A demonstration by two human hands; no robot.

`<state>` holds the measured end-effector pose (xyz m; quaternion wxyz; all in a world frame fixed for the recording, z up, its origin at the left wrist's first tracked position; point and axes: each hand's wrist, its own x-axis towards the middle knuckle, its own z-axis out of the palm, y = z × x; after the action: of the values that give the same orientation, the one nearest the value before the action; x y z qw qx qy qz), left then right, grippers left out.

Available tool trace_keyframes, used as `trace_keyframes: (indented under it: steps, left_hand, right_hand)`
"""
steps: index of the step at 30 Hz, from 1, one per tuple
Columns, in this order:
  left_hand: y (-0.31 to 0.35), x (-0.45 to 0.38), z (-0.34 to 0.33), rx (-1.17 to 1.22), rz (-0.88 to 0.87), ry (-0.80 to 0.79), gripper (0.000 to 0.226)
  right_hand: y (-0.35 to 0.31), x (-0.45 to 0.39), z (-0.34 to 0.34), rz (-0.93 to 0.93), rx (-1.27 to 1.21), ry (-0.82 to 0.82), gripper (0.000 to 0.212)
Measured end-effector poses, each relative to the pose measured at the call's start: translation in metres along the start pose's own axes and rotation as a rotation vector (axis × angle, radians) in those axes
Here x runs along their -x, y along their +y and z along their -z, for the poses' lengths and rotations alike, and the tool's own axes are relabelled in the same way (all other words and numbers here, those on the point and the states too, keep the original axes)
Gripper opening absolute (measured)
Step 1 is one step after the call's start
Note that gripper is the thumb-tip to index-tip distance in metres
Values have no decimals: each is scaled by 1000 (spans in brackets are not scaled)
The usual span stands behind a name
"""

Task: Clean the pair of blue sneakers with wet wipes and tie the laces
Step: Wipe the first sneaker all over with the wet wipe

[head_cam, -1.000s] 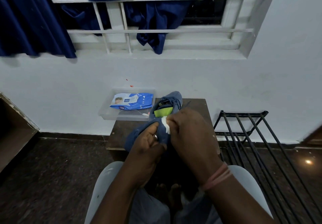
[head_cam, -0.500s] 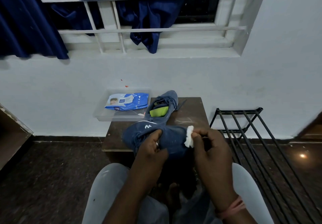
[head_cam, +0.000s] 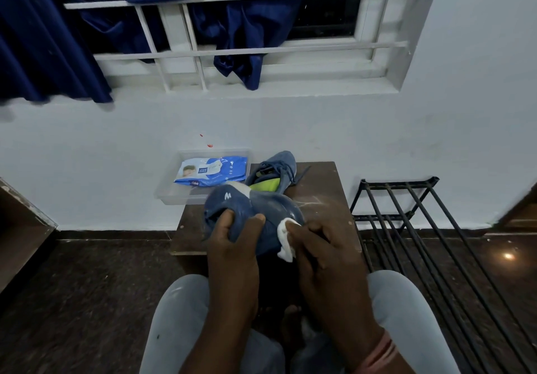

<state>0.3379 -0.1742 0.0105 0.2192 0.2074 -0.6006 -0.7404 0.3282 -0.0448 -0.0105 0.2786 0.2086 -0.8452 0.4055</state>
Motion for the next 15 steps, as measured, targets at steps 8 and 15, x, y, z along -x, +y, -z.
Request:
trace_keyframes:
  steps: [8,15]
  left_hand:
    - [-1,7,17,-87,-312,-278,27]
    - [7,-5,20,-3,-289,-325,35]
  right_hand:
    - [-10,-58,0,12,25,-226,11]
    - [-13,-104,-4,-33,-65,-297,18]
